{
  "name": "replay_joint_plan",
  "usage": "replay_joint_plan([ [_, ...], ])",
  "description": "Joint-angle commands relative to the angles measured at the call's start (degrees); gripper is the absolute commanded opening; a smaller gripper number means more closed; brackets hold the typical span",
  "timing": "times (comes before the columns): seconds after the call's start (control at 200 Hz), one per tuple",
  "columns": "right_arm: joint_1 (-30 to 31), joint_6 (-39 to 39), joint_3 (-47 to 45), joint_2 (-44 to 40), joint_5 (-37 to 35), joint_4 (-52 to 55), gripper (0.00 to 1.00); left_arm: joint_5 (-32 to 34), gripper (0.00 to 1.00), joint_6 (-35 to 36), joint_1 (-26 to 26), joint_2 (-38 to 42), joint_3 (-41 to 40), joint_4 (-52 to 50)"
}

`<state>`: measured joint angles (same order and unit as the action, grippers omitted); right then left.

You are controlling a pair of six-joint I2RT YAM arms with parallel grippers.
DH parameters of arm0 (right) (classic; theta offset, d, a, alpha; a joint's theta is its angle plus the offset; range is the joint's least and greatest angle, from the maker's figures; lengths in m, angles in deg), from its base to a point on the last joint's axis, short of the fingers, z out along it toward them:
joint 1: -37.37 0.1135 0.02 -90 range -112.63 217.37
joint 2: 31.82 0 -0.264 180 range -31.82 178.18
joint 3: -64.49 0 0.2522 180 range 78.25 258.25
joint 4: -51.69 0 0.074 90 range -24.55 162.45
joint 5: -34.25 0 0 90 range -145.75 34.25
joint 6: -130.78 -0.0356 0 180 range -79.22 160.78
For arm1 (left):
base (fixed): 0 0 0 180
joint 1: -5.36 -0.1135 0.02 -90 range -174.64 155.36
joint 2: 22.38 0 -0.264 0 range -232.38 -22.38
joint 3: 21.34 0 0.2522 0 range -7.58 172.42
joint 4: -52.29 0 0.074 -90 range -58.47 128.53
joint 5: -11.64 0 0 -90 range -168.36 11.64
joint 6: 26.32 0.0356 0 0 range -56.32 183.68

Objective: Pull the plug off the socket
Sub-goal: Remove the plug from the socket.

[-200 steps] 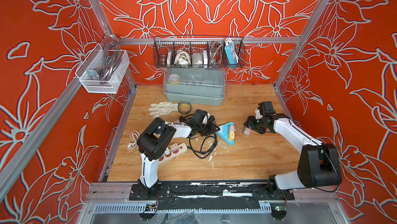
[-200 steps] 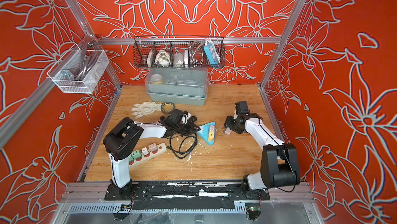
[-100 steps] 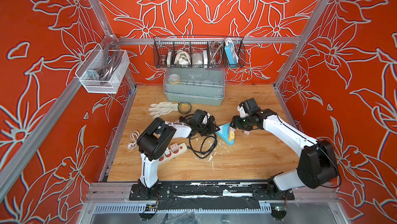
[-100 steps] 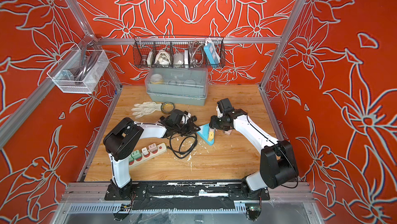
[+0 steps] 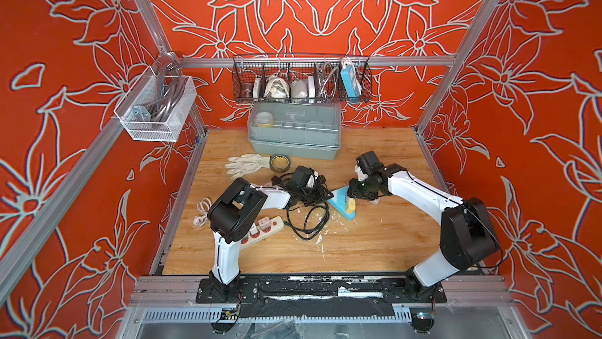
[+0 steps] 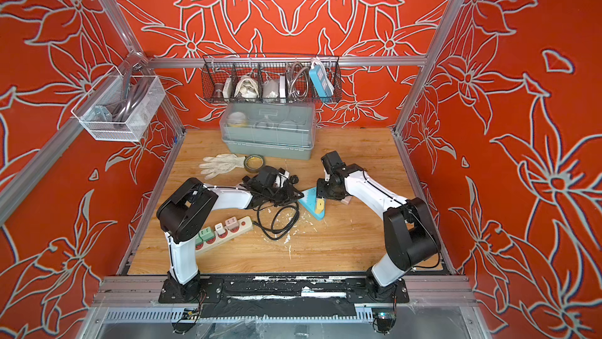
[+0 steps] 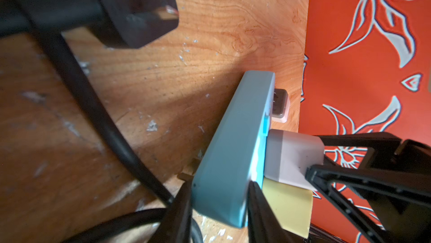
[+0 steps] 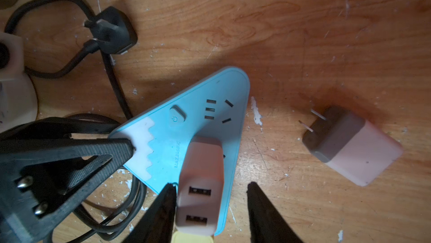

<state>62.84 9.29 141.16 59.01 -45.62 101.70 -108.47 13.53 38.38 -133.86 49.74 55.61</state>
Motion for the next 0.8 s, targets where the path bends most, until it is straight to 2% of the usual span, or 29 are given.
replay_joint_plan([
  [0.0, 0.49, -0.46, 1.50, 1.27, -1.06, 0.71, 0.50, 5.15, 0.27, 2.60, 0.08, -3.42, -2.99, -10.84],
  [0.105, 0.54, -0.55, 1.59, 1.85, -1.16, 0.39, 0.45, 5.10, 0.26, 2.76, 0.08, -3.47, -2.95, -11.08],
  [0.305, 0.54, -1.07, 1.60, 1.29, -1.33, 0.01, 0.20, 5.98, 0.26, 3.50, 0.05, -3.88, -3.11, -11.95],
  [0.52, 0.49, -1.90, 2.89, -0.01, -2.12, 1.34, 0.00, 9.42, 0.25, 4.80, 0.08, -4.27, -3.35, -15.06],
  [0.791, 0.46, -2.77, 5.13, -1.94, -3.21, 2.84, 0.00, 9.70, 0.25, 4.97, 0.03, -5.76, -3.55, -14.80],
])
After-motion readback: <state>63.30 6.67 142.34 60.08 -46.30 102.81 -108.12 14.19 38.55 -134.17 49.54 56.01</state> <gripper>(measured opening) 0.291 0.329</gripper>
